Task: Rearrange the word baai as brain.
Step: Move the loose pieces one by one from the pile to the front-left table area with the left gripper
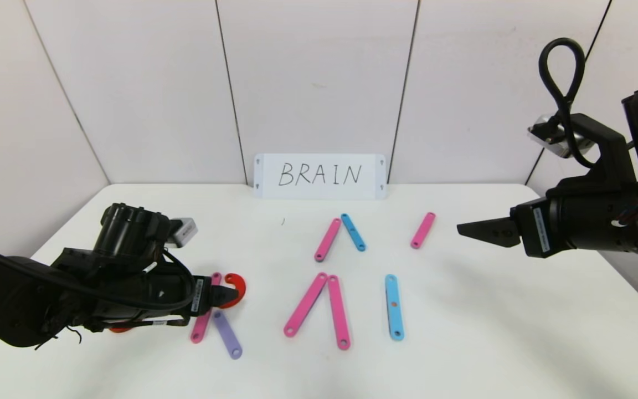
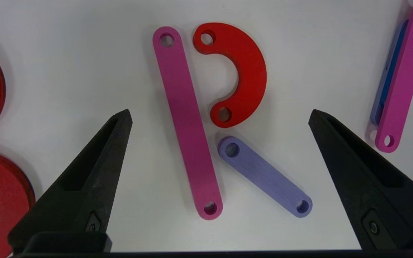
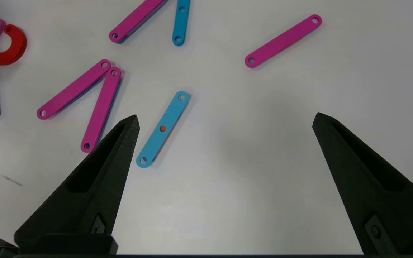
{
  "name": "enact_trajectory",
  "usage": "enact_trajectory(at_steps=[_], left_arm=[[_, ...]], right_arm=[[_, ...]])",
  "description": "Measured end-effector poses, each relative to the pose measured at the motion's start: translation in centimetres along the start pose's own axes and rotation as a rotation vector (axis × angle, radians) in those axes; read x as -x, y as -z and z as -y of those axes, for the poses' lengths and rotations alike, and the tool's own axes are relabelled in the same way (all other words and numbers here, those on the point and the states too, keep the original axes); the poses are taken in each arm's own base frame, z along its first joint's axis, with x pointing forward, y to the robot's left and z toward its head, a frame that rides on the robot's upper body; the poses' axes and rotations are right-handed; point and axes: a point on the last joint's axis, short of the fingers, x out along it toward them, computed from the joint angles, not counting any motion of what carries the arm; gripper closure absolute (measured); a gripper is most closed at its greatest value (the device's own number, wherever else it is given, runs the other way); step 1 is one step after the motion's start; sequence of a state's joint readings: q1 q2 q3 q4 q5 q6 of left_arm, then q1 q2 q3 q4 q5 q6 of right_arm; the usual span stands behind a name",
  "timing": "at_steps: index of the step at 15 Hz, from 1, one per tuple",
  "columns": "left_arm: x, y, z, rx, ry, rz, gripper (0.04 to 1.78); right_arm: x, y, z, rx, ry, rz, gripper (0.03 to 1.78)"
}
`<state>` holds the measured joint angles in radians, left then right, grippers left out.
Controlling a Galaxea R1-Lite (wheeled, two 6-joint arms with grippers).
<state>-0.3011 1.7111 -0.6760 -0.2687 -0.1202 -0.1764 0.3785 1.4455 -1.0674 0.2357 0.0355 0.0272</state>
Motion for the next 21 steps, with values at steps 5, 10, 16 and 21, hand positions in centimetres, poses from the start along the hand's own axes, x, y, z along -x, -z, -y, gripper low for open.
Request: enact_trajectory(at_steps=[5, 10, 16, 21], left_arm=[[-1.0, 0.2, 0.1, -0.010, 0.006, -0.017, 0.09], [-1.3, 0.4, 0.4, -0.016, 0.011, -0.029, 0.09], [-1.7, 0.6, 0.7, -0.025, 0.019, -0.043, 0.09], [-1.9, 0.7, 1.1, -0.035, 0.029, -0.051, 0.09]], right_arm=[[-0.1, 0.0, 0.0, 0.000, 0.001, -0.002, 0.11], [-0.1, 0.0, 0.0, 0.000, 0.001, -0.004, 0.11], [-0.1, 0.0, 0.0, 0.000, 0.001, -0.004, 0.11], [-0.1, 0.0, 0.0, 0.001, 0.001, -0.004, 0.11]])
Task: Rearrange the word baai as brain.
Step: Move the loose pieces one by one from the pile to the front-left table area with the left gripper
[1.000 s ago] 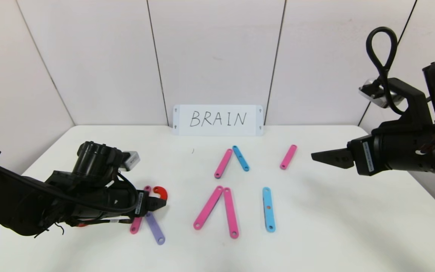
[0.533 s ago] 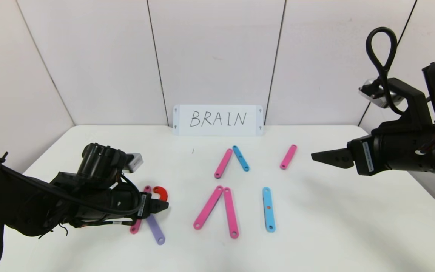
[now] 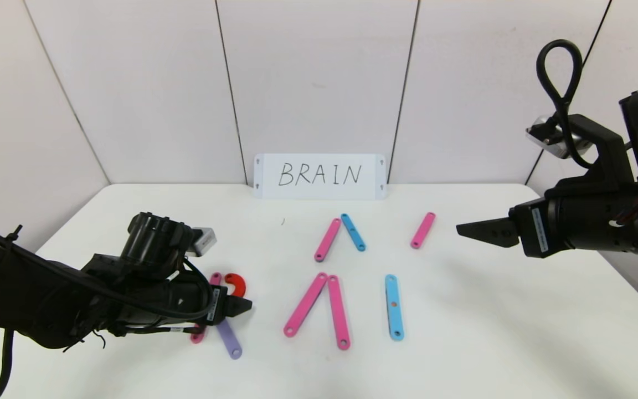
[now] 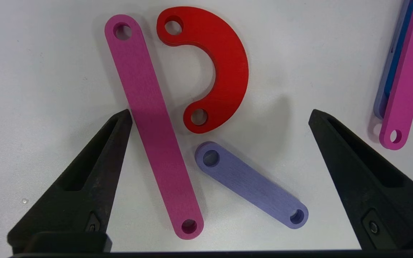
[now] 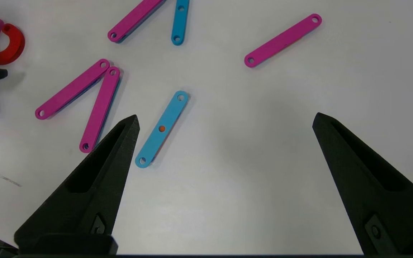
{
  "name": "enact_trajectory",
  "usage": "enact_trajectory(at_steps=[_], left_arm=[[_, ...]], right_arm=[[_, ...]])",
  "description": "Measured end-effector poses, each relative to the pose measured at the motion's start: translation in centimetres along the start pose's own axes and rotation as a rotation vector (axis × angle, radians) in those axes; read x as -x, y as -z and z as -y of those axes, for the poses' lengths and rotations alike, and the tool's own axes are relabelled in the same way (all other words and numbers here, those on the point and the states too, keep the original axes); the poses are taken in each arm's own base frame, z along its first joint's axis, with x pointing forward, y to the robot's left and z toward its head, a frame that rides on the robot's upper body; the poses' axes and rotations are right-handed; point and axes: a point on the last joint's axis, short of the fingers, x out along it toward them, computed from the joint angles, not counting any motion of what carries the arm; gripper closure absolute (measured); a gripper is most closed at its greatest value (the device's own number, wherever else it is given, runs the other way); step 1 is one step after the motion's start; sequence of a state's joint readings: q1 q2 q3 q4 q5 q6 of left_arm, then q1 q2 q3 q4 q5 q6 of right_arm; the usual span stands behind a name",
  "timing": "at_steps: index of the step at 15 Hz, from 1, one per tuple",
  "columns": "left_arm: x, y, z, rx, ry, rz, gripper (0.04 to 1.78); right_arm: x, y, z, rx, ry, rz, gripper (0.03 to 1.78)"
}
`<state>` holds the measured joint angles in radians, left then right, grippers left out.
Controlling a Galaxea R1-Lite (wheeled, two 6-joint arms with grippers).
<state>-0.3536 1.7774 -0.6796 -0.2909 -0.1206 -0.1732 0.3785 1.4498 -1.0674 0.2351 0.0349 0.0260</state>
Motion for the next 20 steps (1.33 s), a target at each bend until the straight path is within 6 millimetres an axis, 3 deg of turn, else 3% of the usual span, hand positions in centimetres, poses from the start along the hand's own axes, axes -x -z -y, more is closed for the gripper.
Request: enact_trajectory(at_steps=[20], left_arm=[[-0.19, -0.02, 0.35, -0.009, 0.006, -0.003, 0.09]], right_arm=[[-0.19, 0.14, -0.11, 0.004, -0.003, -0.010, 0.11]])
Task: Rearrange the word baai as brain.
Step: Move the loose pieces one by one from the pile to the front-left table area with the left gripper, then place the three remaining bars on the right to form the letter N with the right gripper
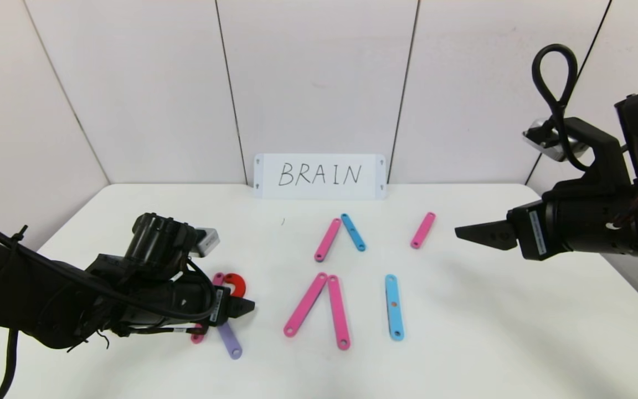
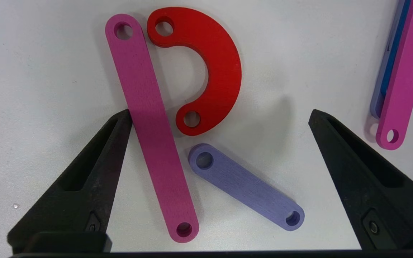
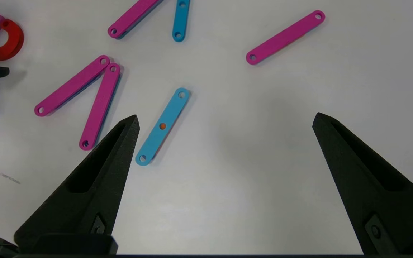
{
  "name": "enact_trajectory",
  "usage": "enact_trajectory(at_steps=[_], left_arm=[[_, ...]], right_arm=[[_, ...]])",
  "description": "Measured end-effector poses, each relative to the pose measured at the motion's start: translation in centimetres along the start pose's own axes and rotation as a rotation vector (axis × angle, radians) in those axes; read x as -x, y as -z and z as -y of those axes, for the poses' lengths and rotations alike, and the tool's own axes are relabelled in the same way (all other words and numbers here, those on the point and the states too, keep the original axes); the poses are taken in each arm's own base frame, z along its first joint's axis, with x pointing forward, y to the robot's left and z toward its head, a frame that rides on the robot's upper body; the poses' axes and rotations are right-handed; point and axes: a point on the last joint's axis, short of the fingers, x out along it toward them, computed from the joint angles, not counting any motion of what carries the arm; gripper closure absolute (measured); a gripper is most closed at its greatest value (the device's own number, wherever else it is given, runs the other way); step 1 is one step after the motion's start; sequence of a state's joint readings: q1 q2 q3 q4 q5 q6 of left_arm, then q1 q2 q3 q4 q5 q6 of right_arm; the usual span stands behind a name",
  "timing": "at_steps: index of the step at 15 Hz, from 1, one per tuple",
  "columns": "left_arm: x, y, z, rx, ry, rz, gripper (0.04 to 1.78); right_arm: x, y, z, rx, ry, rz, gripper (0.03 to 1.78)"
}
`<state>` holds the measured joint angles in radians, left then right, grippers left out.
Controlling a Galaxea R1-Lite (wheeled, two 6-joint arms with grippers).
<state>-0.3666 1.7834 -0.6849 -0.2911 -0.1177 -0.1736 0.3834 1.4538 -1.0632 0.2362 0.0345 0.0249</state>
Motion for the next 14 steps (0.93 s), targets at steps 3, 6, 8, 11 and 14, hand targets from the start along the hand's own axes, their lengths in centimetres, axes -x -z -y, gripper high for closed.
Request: enact_trajectory(at_steps=[3, 6, 8, 11, 14], left_arm=[[0.0, -0.2, -0.2, 0.002, -0.008, 0.013, 0.09], [0.8, -1.6, -1.6, 0.027, -0.042, 0.108, 0.09], [2.6, -3.2, -3.0, 0.018, -0.085, 0.191, 0.09], [6.4, -5.8, -3.0, -0.015, -0.105, 0.312, 0.09], [9.2, -7.3, -2.6, -0.029, -0.104, 0.406, 0.09]], right_arm=[[-0.1, 0.1, -0.1, 0.003, -0.002, -0.003, 0.11], [-0.1, -0.1, 0.0, -0.004, 0.000, 0.001, 0.11], [-0.2, -0.2, 0.0, -0.002, 0.000, 0.013, 0.11], [-0.7, -0.2, 0.0, -0.002, -0.005, 0.009, 0.11], [-3.0, -0.7, 0.0, 0.006, -0.008, 0.018, 0.11]])
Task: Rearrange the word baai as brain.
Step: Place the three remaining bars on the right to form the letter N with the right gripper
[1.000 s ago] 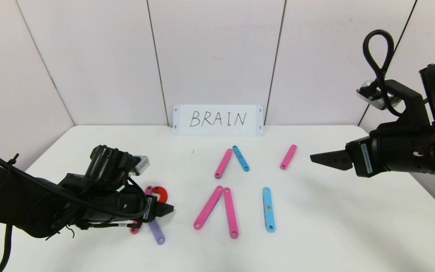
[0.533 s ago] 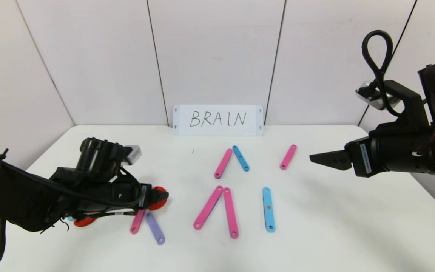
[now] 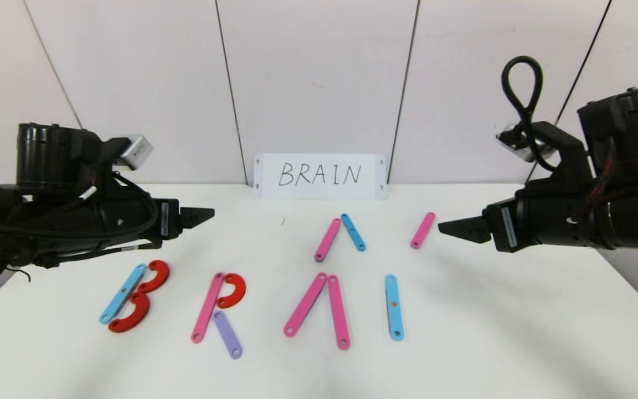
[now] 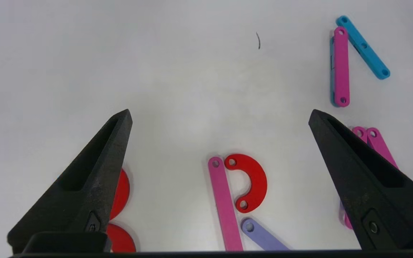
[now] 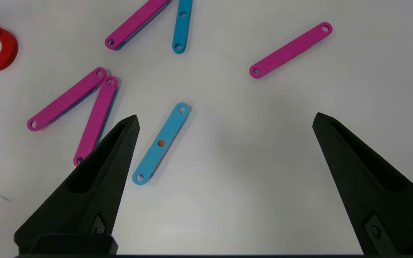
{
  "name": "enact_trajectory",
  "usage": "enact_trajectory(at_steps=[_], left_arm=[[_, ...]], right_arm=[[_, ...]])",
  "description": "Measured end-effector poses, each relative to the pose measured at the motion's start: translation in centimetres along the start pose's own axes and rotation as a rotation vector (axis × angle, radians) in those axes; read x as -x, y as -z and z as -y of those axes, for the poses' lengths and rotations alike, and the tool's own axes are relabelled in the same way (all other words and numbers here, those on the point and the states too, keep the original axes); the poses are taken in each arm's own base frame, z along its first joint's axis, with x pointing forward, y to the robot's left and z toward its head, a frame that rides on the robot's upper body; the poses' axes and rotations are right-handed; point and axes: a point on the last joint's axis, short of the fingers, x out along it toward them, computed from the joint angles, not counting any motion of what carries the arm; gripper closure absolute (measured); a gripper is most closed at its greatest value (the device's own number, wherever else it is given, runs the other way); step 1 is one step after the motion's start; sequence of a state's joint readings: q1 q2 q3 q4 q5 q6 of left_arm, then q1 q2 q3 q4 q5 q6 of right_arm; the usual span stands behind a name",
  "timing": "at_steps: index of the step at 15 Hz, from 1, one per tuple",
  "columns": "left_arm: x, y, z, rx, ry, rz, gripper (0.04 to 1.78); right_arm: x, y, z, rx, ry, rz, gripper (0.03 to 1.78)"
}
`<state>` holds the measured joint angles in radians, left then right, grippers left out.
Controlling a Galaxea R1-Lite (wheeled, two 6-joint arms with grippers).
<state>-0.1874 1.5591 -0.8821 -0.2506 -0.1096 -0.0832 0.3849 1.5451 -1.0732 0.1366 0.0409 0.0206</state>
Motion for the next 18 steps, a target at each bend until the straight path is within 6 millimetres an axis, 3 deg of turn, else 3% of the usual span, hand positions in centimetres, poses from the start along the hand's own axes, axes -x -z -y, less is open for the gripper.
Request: enact_trajectory(at_steps=[8, 11, 14, 18], left_arm=[[1.4, -1.2, -2.5, 0.036, 0.056, 0.057, 0.09], [1.7, -1.5, -3.3, 0.046, 0.064, 0.067, 0.09], [2.0, -1.7, -4.2, 0.055, 0.084, 0.077, 0.09], [2.2, -1.8, -4.4, 0.058, 0.080, 0.085, 0.09]], right_arm=[[-9.8, -4.8, -1.7, 0.044, 0.007, 0.065, 0.11], [-14.0, -5.1, -4.5, 0.019, 0.031, 0.057, 0.11], [-16.2, -5.9, -7.6, -0.070, 0.101, 0.094, 0.11], [-17.0, -4.9, -11.1, -0.167, 0.090, 0.036, 0.11]])
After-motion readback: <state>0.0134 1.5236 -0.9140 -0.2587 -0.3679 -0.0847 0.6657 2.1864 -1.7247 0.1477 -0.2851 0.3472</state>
